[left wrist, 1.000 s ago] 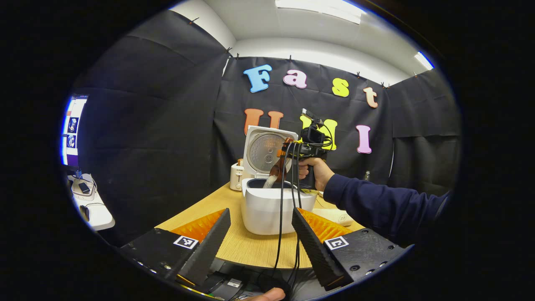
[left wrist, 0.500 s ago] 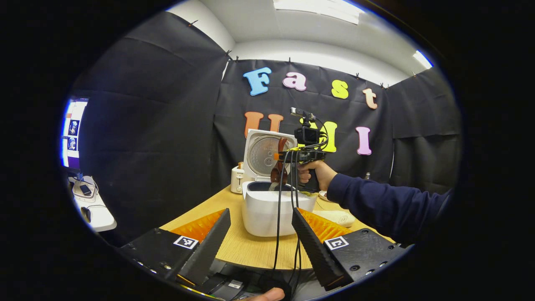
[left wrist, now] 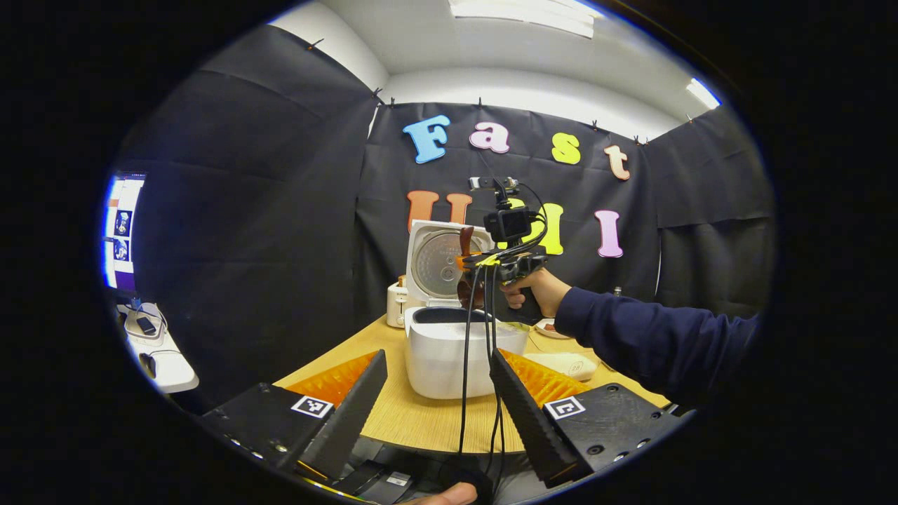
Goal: Close the left gripper, press the button to open the rice cooker; take a wooden spoon from the chopstick holder with the right hand, scoop a spoonful of rice and pour it into the rice cooker, then put the wooden spoon back into the chopstick holder.
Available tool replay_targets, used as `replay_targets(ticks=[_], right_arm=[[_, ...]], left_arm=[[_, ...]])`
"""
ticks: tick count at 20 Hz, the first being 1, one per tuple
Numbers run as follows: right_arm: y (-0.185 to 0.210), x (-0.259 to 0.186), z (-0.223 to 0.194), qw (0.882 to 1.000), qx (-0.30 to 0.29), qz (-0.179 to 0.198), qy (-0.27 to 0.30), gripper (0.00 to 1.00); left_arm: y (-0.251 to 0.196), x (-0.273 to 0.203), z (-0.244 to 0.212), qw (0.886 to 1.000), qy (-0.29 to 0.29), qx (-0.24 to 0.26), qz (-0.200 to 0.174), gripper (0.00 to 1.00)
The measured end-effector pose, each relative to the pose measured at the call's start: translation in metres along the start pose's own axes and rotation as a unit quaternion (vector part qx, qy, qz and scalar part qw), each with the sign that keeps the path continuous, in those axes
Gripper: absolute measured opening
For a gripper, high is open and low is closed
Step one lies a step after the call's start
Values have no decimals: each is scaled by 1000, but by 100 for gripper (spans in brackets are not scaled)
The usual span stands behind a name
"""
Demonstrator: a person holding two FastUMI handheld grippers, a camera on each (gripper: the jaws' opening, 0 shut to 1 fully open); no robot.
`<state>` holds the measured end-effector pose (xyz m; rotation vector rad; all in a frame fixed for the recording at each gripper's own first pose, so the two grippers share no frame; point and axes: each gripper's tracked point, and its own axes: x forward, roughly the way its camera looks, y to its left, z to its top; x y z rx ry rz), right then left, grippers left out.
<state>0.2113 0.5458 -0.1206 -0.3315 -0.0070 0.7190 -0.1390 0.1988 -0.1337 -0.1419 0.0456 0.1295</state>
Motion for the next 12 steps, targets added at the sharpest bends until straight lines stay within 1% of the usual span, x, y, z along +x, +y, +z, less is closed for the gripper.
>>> replay_targets(ticks=[1,3,6,9,12], right_arm=[[0,-3,2,1000,12,3,-4,11],[-10,-11,9,999,27,-3,-21,11],[-31,-36,21,996,78,-4,-50,11],[-66,-64,23,992,110,-13,-61,11],[-105,-95,10,988,143,-18,-63,11]], left_arm=[[-1,1,1,1000,1,-2,0,94],[-3,4,4,1000,-4,-7,2,94],[-11,14,4,1000,2,-14,1,94],[-24,26,7,1000,4,0,4,94],[-34,38,14,1000,5,0,13,94]])
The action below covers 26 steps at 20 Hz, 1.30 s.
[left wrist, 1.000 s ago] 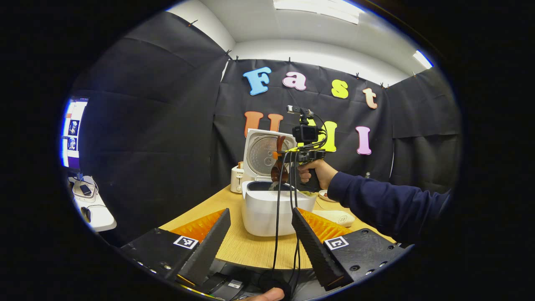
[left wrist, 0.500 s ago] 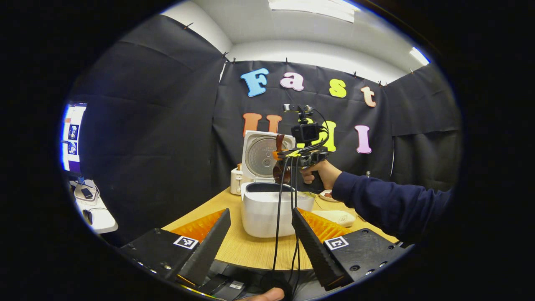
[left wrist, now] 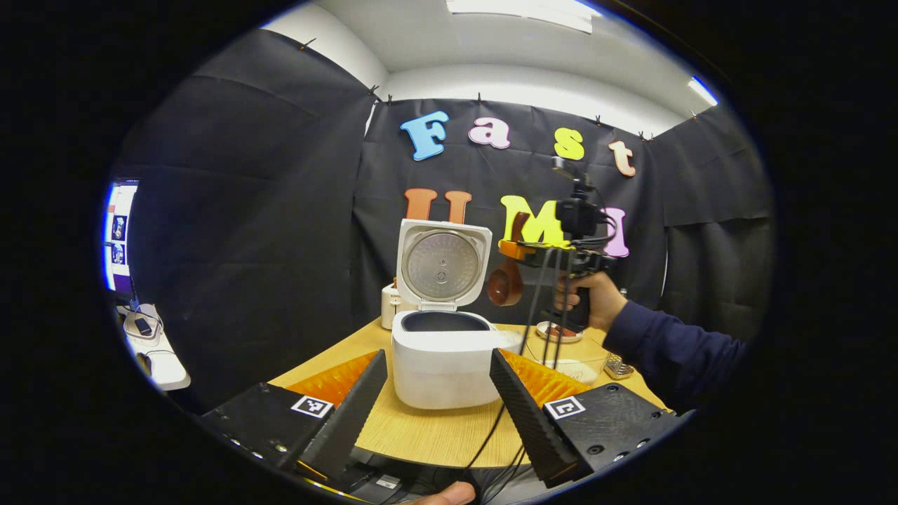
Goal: Close the left gripper, press the button to open the rice cooker; take a wooden spoon from the chopstick holder with the right hand, scoop a spoonful of rice and pour it into the rice cooker, then put the wooden spoon back into the chopstick holder.
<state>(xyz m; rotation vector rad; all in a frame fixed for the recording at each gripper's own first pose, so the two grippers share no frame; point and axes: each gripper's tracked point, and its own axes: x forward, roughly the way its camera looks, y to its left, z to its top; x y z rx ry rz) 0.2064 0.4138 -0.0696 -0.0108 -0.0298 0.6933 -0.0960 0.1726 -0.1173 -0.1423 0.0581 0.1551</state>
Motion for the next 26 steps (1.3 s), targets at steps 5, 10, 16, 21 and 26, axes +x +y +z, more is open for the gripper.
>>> replay_targets(ticks=[5,10,16,21,26], right_arm=[[-89,-51,-6,999,18,-49,8,14],[-172,-109,-20,995,34,-97,19,13],[-245,-173,-29,984,29,-175,24,14],[-297,-216,-56,968,58,-242,31,14],[-320,-228,-93,965,104,-238,36,14]], left_arm=[[-20,11,15,1000,-16,-11,-3,94],[-32,21,17,1000,-21,1,-3,94],[-47,42,14,1000,-6,7,-1,94],[-63,59,19,1000,-15,7,-10,94],[-74,83,22,1000,-9,10,-5,94]])
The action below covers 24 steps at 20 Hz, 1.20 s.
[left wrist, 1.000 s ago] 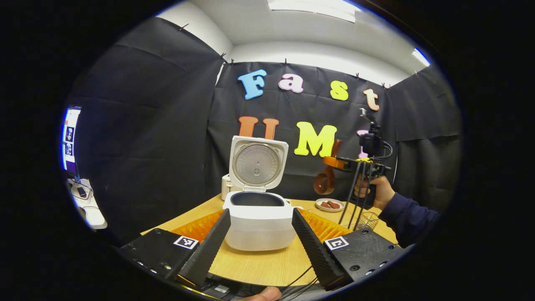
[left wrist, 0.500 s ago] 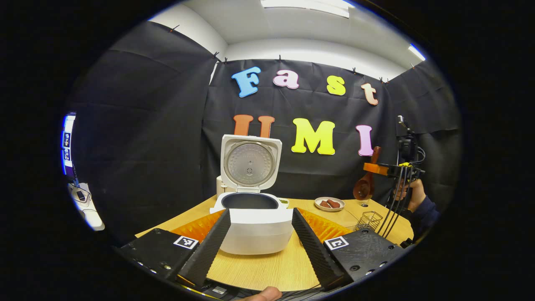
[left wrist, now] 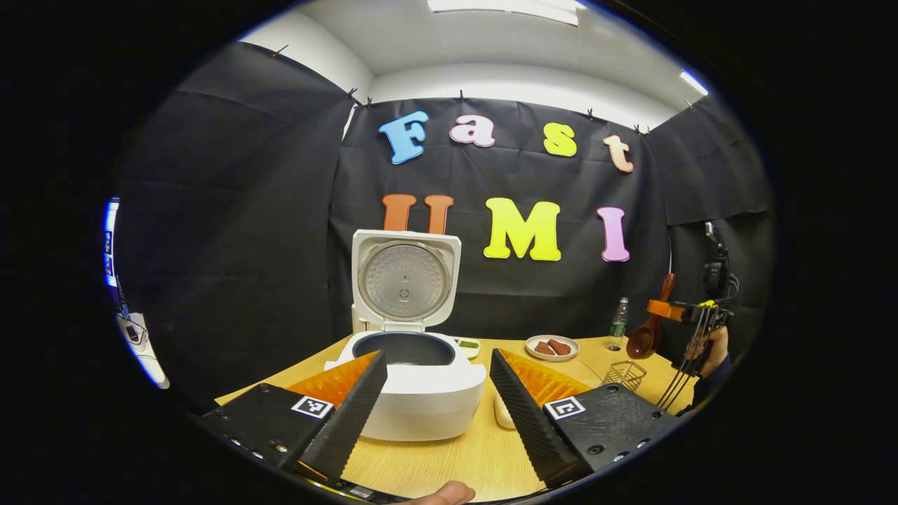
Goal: Close the left gripper, press the button to open the rice cooker; take a wooden spoon from the chopstick holder with the right hand, scoop a spoonful of rice and pour it into the rice cooker, then put the wooden spoon back into the chopstick holder.
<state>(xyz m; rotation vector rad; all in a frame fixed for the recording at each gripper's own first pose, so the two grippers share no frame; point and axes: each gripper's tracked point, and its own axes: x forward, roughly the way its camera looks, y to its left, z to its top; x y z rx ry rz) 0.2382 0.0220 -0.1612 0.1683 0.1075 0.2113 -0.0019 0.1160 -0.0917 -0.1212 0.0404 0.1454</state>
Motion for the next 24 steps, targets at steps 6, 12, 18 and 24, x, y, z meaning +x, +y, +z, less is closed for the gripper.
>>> replay_targets(ticks=[6,12,18,24], right_arm=[[-28,11,-41,998,39,-5,46,17],[-51,-12,-19,998,30,-56,19,87],[-33,-75,9,998,20,-64,-12,98],[-11,-127,14,997,-18,-61,-38,98]], left_arm=[[-7,40,20,1000,4,0,-7,94],[14,88,66,1000,-9,22,5,94],[25,131,95,1000,-15,26,3,94],[33,190,119,999,-11,48,-12,94]])
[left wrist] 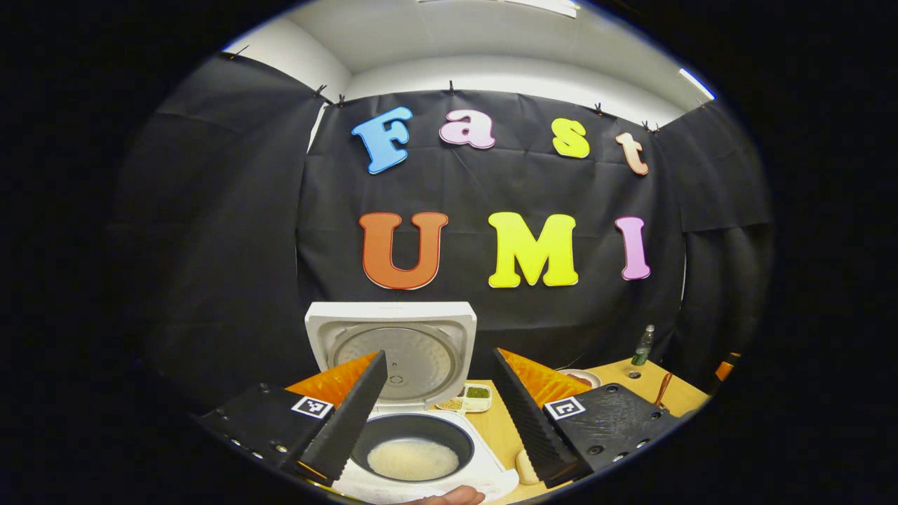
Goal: Close the left gripper, press the button to open the rice cooker; take a wooden spoon from the chopstick holder with the right hand, scoop a spoonful of rice and pour it into the rice cooker, then put the wooden spoon back into the chopstick holder.
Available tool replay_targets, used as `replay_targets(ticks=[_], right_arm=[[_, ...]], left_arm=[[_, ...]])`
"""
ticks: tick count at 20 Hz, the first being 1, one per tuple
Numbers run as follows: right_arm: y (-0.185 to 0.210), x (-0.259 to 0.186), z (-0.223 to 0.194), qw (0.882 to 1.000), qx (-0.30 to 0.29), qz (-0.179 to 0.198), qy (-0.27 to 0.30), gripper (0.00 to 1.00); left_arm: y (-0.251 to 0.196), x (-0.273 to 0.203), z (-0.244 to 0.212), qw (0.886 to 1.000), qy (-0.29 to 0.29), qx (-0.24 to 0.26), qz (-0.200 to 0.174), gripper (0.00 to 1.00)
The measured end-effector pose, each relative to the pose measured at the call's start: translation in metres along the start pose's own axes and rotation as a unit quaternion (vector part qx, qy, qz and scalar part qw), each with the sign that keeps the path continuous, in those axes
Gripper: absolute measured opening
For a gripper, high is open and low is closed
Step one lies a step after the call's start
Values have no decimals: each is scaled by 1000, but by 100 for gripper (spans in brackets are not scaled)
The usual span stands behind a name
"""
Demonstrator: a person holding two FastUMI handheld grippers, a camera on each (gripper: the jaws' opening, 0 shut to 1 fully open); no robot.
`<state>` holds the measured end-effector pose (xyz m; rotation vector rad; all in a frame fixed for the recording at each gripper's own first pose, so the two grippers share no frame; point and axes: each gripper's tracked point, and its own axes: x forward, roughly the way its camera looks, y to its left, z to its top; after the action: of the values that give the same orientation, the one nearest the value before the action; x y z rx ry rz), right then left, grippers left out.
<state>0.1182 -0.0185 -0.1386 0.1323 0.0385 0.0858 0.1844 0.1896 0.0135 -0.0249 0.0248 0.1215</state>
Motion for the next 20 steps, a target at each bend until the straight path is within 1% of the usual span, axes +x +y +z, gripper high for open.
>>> replay_targets(ticks=[3,5,6,8,11,14,16,18,20], right_arm=[[16,-15,6,1000,-18,23,-9,98],[25,-21,6,999,-30,40,-5,98],[29,-24,7,998,-36,46,-4,98],[34,-25,11,997,-49,52,-5,98],[39,-27,19,997,-63,49,-12,98],[45,-30,29,996,-77,45,-22,98],[48,-36,34,995,-86,42,-30,99],[49,-43,35,994,-94,38,-35,98],[51,-52,39,994,-98,37,-40,98]], left_arm=[[13,34,12,999,-12,33,19,94],[28,56,21,998,-21,43,38,94],[35,66,25,998,-24,37,45,95],[39,84,30,999,-23,24,40,95],[63,115,37,998,-17,16,64,95],[75,134,44,998,-11,-6,68,95],[80,144,47,998,-14,-13,64,95],[88,161,39,997,0,-20,73,95],[88,169,23,996,32,-41,75,95]])
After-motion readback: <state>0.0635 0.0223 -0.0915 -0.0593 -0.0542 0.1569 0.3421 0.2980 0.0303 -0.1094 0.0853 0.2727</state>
